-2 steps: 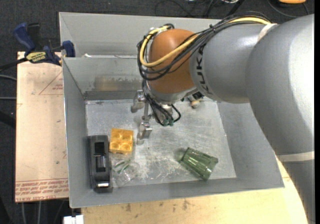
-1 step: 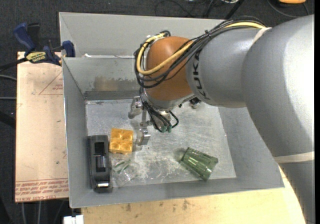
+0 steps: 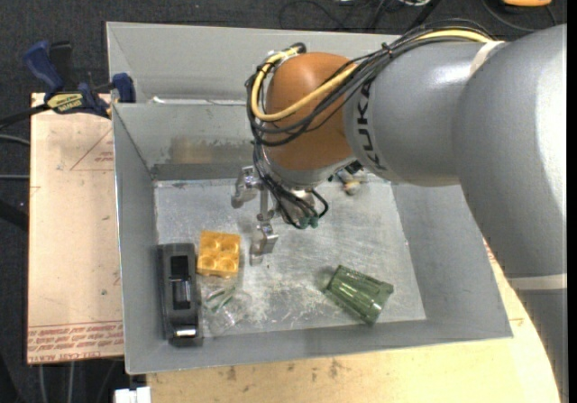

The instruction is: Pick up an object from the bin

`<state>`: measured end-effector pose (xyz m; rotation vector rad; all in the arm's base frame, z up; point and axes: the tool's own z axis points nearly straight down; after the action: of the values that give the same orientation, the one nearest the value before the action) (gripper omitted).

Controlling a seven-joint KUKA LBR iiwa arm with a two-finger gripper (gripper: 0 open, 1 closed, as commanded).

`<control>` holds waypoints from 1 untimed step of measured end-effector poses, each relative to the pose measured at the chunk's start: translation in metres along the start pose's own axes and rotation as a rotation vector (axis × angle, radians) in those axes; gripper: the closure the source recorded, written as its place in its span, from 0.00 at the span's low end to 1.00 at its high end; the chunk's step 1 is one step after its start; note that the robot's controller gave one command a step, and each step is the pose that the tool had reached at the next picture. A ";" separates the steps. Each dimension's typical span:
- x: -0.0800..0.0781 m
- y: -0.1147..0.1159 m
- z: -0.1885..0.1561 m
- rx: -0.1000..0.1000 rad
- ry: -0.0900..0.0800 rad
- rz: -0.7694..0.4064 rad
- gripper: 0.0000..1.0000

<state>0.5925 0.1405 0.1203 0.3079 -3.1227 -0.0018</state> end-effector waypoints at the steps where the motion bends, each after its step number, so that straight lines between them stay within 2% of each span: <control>1: -0.010 0.049 0.032 0.019 -0.025 -0.054 1.00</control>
Offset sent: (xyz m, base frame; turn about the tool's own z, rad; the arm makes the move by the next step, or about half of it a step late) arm 0.0000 0.0000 0.0000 0.0000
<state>0.5925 0.1900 0.0889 0.3960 -3.1392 0.0239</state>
